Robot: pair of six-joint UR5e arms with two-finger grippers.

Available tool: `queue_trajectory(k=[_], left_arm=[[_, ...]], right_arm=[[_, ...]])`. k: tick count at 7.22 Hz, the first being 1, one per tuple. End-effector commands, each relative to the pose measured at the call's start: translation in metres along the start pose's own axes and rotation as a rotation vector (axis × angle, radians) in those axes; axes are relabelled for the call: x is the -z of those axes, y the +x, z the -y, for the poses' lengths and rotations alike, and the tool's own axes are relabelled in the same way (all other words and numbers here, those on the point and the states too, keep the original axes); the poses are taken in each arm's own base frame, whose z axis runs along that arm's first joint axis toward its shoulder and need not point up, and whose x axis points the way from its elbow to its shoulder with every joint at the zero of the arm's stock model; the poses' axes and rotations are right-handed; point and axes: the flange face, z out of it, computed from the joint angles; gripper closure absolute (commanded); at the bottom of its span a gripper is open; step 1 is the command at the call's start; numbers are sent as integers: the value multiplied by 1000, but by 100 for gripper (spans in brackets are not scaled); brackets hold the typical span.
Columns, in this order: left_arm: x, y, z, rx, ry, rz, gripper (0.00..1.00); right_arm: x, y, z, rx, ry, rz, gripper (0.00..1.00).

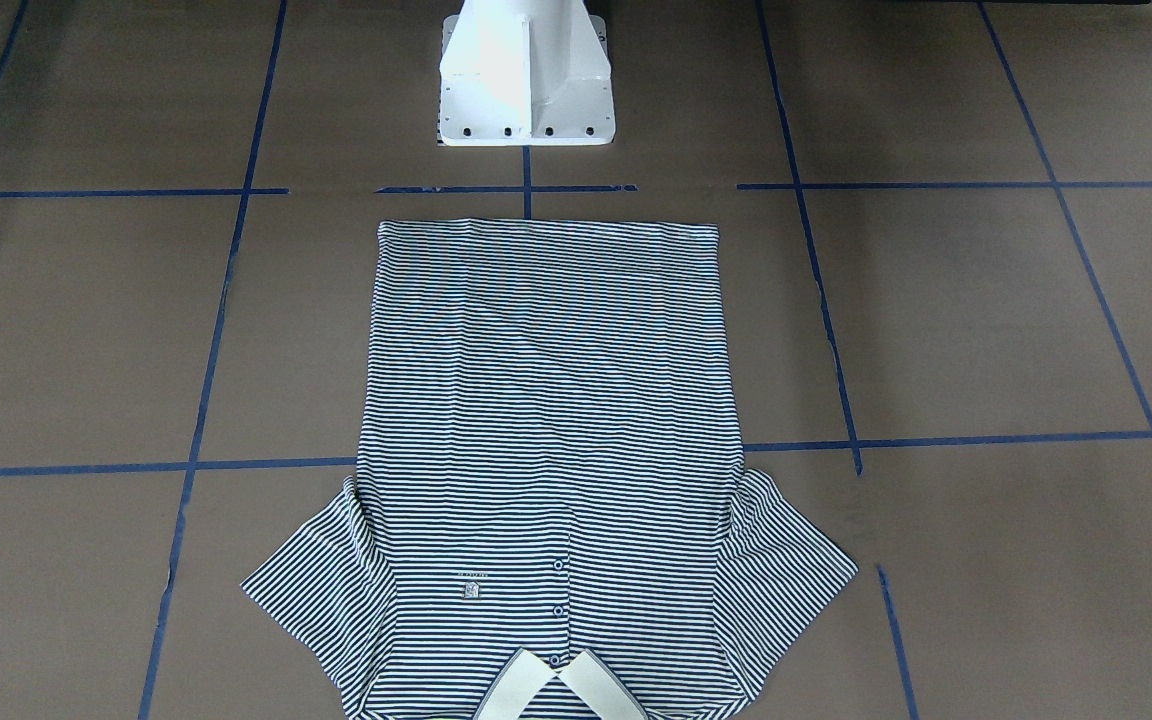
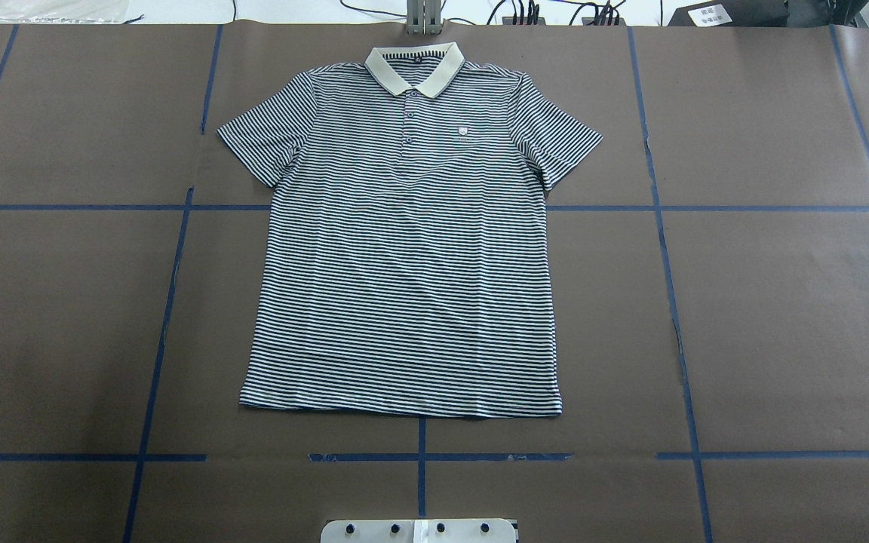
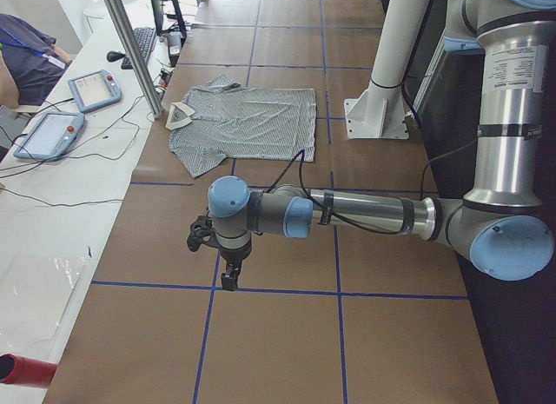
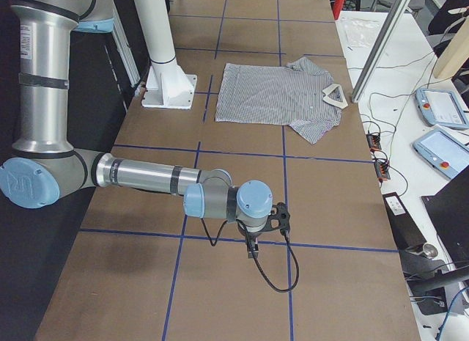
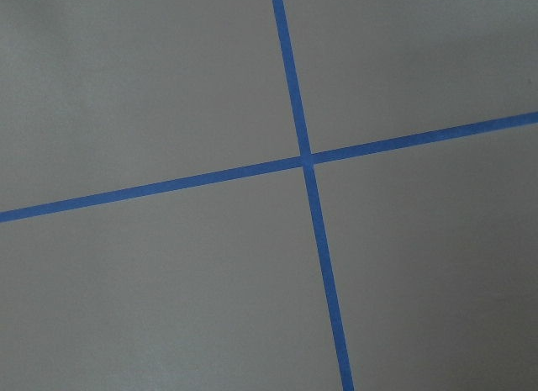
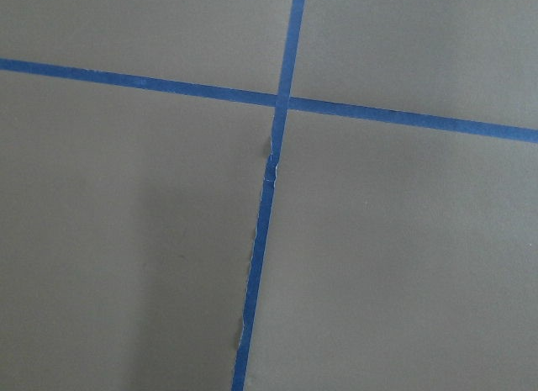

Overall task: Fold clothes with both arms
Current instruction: 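Move the right gripper toward the sleeve nearest it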

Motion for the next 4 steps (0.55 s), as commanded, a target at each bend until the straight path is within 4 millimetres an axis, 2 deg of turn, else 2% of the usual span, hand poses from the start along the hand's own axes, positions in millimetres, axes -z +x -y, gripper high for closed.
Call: queue_trajectory(k=[1, 2, 3, 4], left_arm=[[3, 2, 2, -6, 7, 1, 0], [8, 7, 9, -18, 18, 3, 0], [24, 20, 41, -50, 61, 10, 0], [49, 40, 71, -99, 115, 7, 0]], right_arm=[[7, -6, 9, 13, 17, -4, 0], [11, -11, 18, 28, 28, -9, 0], [22, -22, 40, 42, 50, -9, 0], [37, -80, 104, 85, 86, -11, 0]])
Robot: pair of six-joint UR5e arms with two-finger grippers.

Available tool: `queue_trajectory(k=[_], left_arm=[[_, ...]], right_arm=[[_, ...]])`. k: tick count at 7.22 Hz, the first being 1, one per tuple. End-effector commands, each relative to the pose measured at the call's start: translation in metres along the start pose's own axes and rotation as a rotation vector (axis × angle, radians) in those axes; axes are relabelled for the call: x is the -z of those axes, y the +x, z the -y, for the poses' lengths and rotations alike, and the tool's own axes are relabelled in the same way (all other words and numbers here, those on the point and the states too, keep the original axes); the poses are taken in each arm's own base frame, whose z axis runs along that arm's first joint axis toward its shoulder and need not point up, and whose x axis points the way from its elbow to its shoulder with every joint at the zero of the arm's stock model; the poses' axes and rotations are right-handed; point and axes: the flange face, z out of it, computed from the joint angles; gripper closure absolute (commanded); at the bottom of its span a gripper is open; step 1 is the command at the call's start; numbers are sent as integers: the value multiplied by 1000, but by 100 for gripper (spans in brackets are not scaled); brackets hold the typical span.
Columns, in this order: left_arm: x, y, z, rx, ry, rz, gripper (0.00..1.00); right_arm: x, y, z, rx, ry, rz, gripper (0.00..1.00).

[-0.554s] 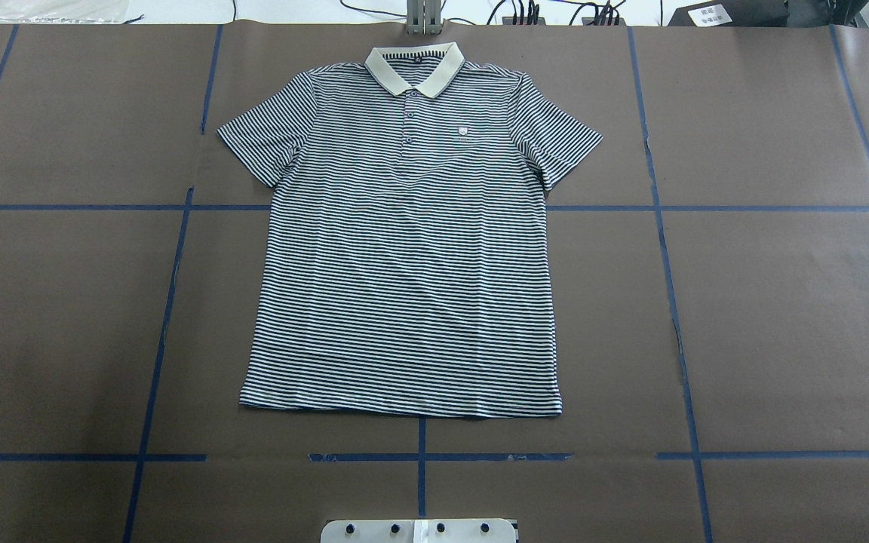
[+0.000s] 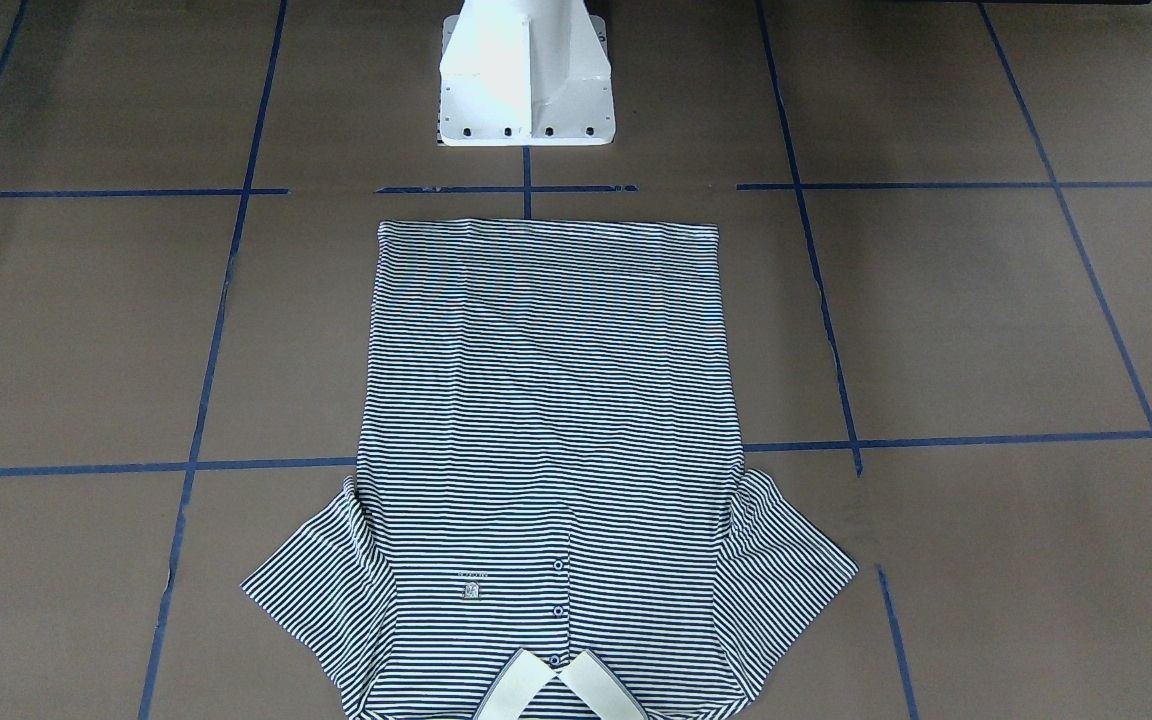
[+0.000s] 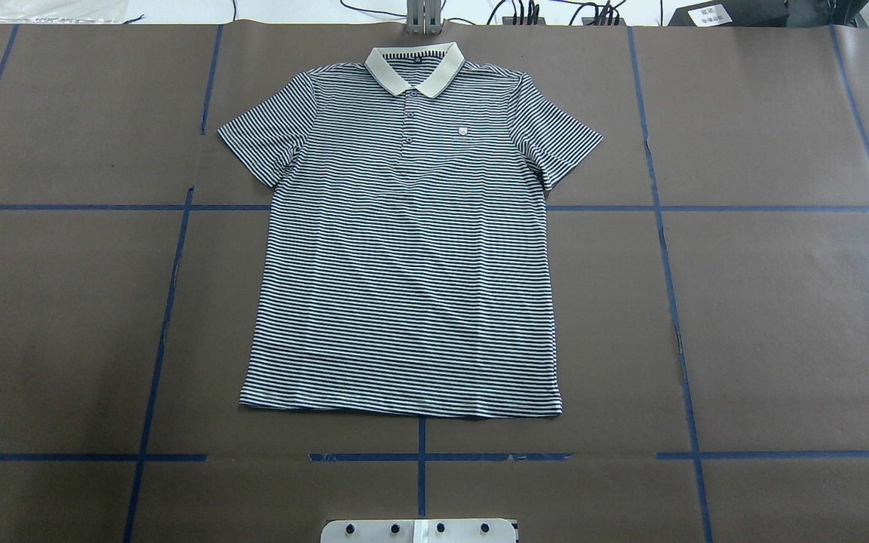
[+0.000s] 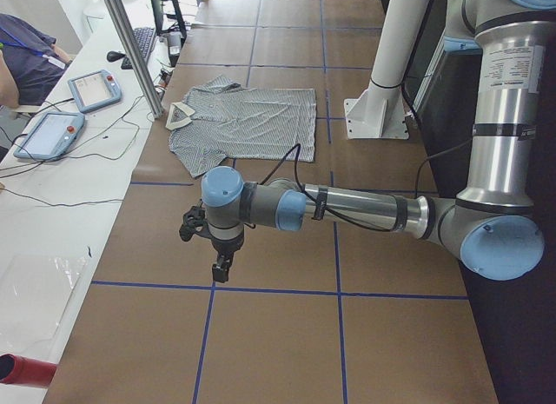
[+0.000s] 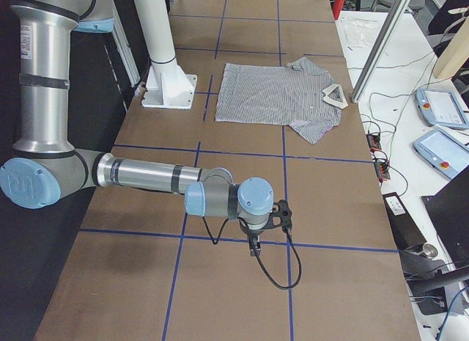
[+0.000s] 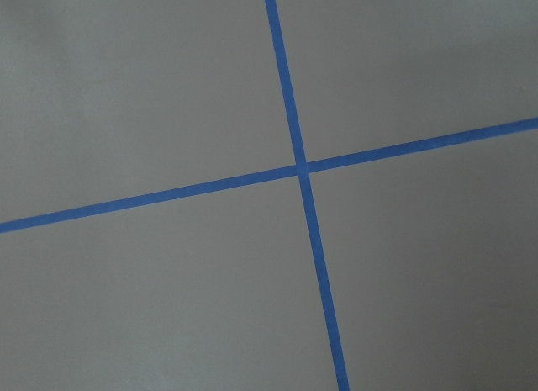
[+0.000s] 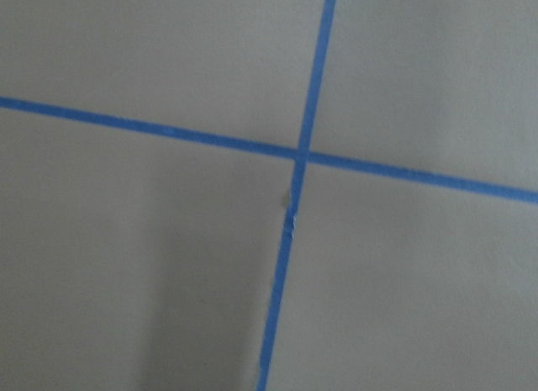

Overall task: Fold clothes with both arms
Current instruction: 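Move the right gripper toward the sleeve nearest it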

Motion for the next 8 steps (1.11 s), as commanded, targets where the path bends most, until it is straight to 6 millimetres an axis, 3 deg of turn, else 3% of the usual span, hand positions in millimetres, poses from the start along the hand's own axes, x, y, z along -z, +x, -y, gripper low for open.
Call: queue_trajectory(k=[1, 2, 3, 4, 5, 6, 7, 8], left_arm=[[35, 30, 58, -94, 101, 8, 0], [28, 65, 74, -218, 176, 2, 0], [25, 68, 73, -245, 195, -7, 0], [24, 71, 78, -230, 196, -8, 0], [31, 78, 91, -246, 213, -10, 0], [25, 74, 96, -229, 199, -12, 0], [25, 82, 111, -239, 197, -12, 0], [25, 82, 113, -196, 202, -19, 0]], right_arm=[[-3, -93, 92, 7, 14, 9, 0], [-15, -178, 149, 52, 8, 41, 0], [-25, -252, 203, 2, 7, 50, 0], [-47, -293, 232, -14, 32, 34, 0], [-82, -310, 238, -22, 109, 61, 0], [-130, -330, 238, -75, 175, 102, 0], [-172, -362, 239, -107, 219, 91, 0], [-199, -403, 251, -118, 249, 42, 0]])
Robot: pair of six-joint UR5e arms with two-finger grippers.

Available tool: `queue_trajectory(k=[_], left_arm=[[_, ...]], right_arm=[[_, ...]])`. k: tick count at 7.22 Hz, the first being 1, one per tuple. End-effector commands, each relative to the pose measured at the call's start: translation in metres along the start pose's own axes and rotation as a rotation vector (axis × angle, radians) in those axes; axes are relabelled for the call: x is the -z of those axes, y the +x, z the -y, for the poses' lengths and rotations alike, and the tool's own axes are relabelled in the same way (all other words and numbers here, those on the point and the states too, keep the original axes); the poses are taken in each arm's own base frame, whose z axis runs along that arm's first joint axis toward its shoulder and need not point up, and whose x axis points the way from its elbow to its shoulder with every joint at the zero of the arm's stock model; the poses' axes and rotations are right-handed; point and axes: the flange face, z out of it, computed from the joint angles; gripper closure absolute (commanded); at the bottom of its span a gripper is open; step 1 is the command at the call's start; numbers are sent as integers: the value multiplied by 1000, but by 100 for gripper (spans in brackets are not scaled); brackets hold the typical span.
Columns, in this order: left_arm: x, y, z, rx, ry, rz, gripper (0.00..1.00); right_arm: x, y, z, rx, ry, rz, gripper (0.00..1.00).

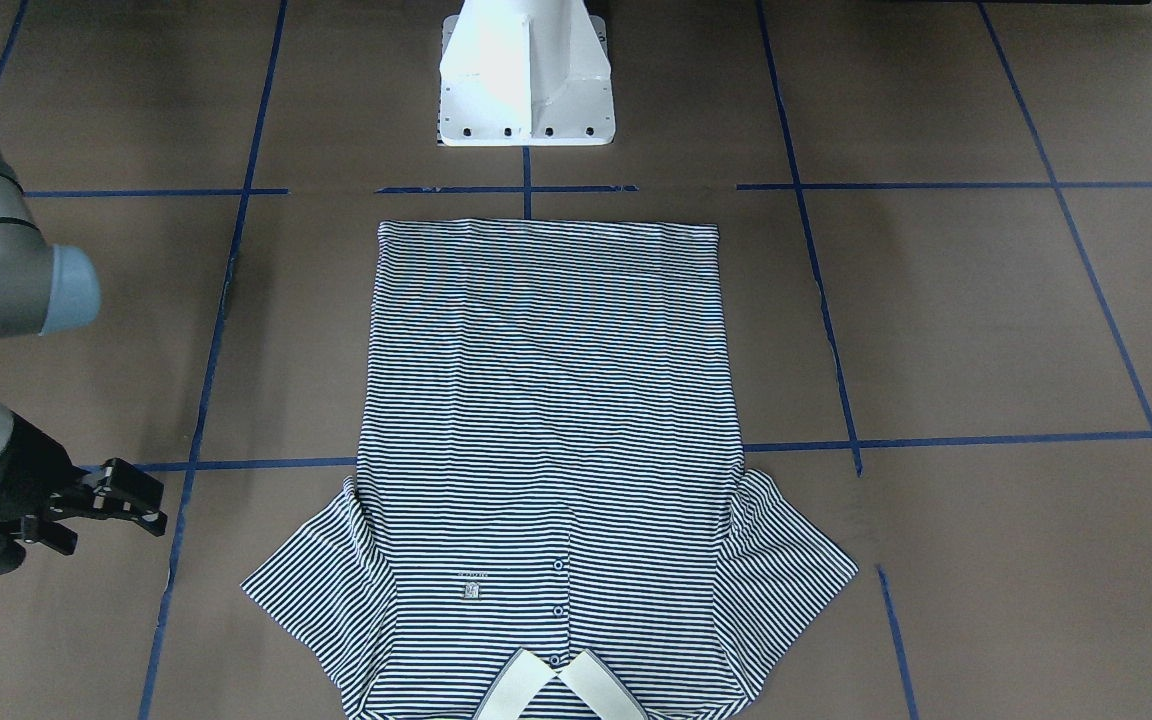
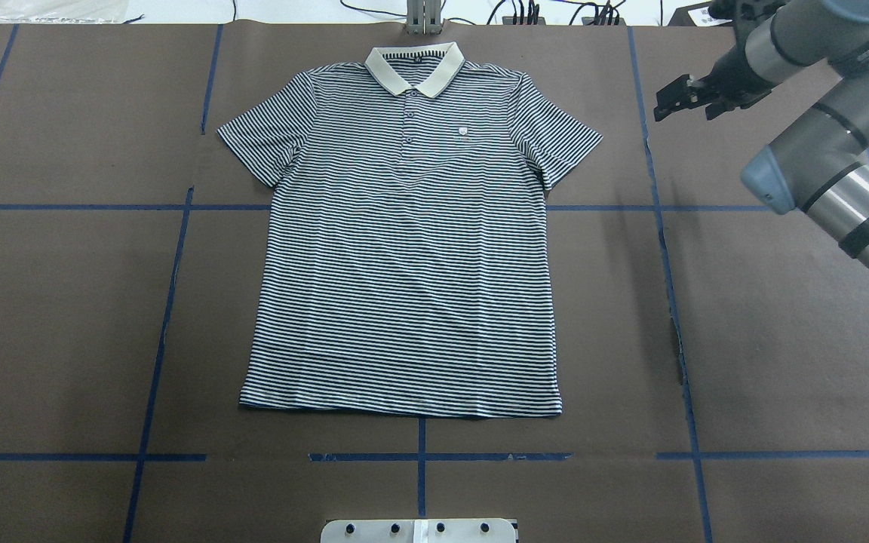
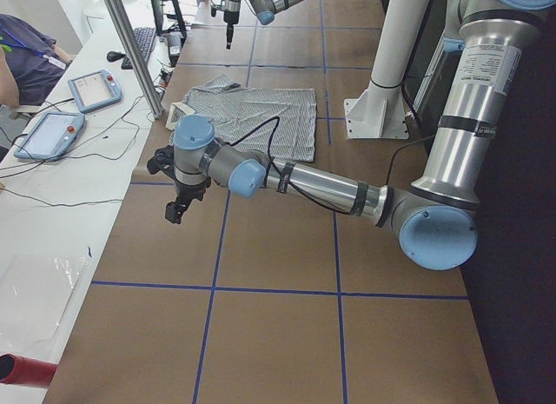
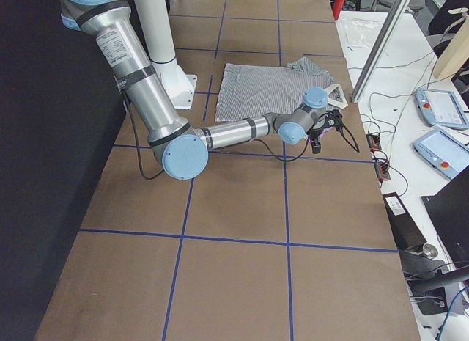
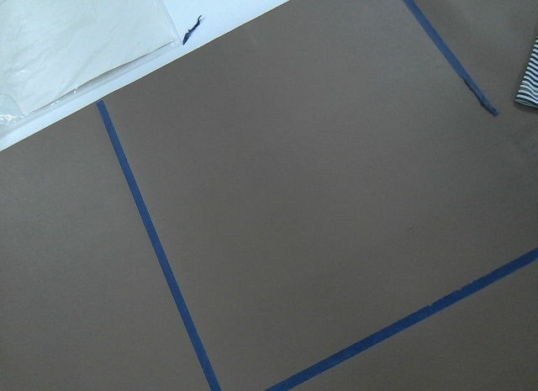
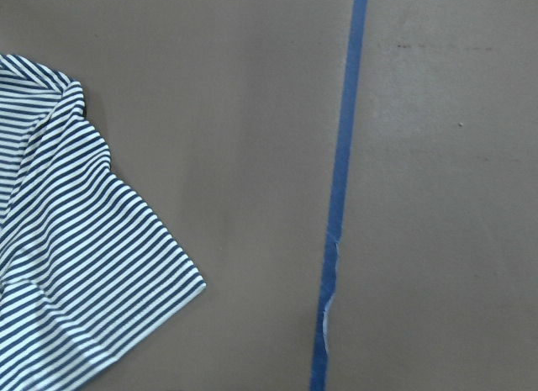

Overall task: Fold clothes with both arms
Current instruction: 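Move the right gripper toward the sleeve nearest it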

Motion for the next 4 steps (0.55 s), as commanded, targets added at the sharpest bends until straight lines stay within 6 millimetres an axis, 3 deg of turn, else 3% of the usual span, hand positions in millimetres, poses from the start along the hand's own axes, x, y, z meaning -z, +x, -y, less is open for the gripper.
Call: queue_trajectory(k=[1, 4], left_arm=[[2, 5, 10, 57, 12, -4, 0], [4, 6, 10, 56, 14, -4, 0]], right_arm=[[-59, -62, 4, -18, 38, -35, 0], [-81, -65, 3, -19, 30, -72, 5]])
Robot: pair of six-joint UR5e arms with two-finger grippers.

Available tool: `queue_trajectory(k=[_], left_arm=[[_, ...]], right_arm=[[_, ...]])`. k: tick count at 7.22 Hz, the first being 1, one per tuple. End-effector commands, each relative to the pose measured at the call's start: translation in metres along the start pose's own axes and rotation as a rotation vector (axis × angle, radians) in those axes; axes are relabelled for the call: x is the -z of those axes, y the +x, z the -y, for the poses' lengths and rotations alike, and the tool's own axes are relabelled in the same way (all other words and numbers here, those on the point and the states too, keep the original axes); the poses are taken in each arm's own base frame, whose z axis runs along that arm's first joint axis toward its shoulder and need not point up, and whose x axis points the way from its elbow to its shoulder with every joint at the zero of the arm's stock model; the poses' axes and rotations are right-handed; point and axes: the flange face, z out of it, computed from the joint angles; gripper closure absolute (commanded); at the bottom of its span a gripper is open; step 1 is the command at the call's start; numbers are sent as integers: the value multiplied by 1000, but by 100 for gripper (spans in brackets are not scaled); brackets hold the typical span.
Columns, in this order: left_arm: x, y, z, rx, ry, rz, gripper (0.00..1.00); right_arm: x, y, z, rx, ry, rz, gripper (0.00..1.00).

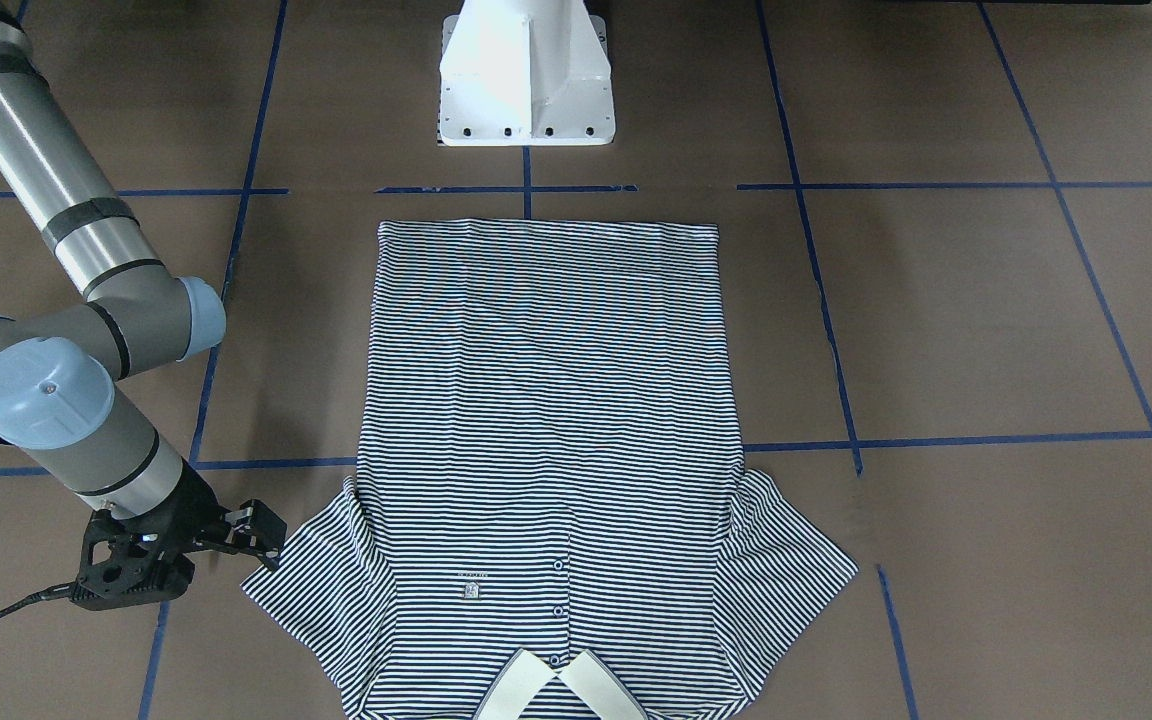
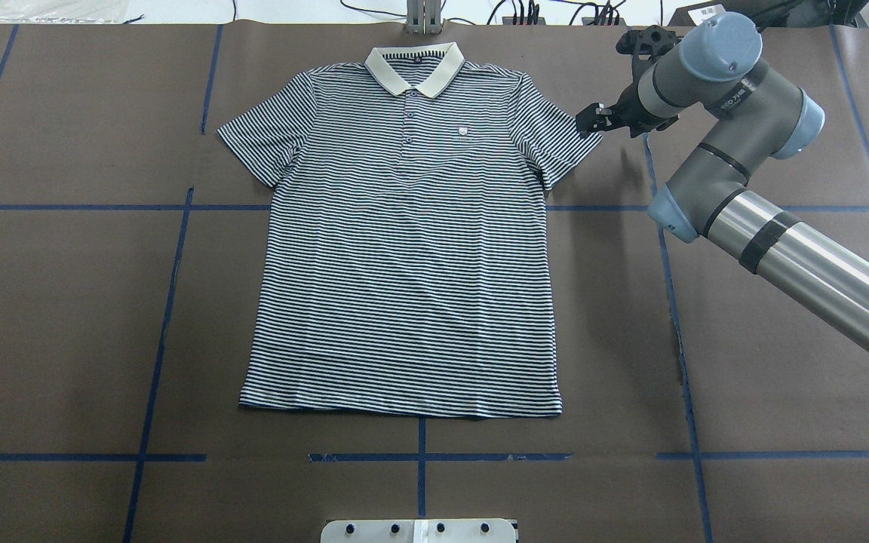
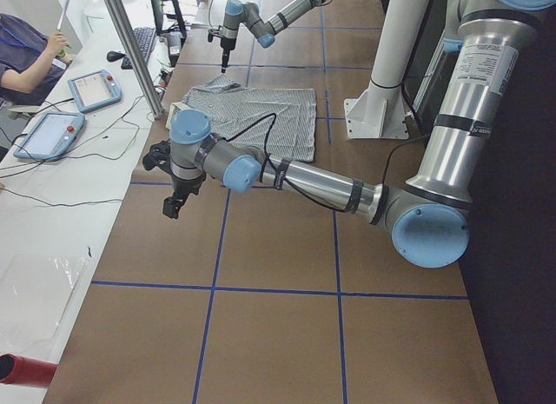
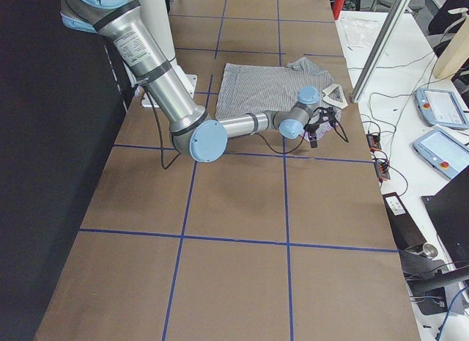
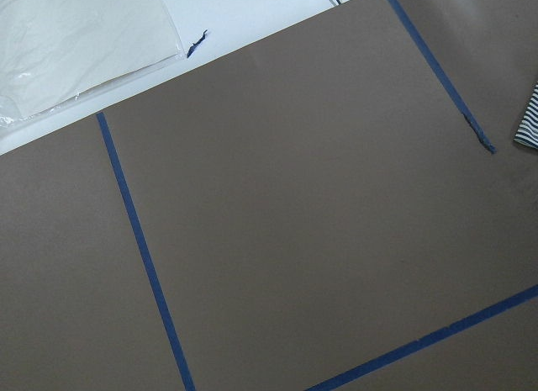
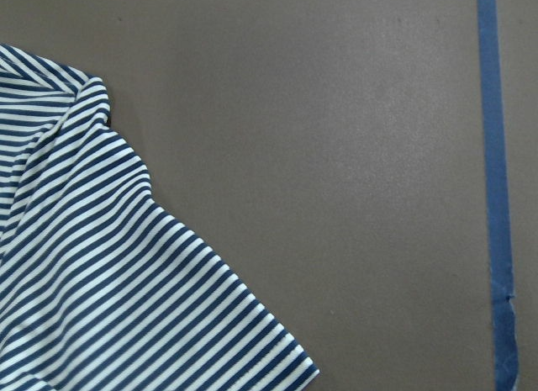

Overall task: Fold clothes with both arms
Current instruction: 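Grasp the sleeve nearest the right gripper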

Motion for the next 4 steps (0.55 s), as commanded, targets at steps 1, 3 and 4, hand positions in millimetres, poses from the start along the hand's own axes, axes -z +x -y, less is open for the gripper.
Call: queue_trajectory(k=[1, 3, 4], left_arm=[[0, 0, -1, 2, -1, 0, 0], [0, 0, -1, 2, -1, 0, 0], [0, 0, -1, 2, -1, 0, 0]], right_arm=[[-12, -5, 1, 0, -8, -17, 8], [-17, -4, 0, -1, -18, -25, 18], [-21, -1, -1, -2, -25, -32, 29]])
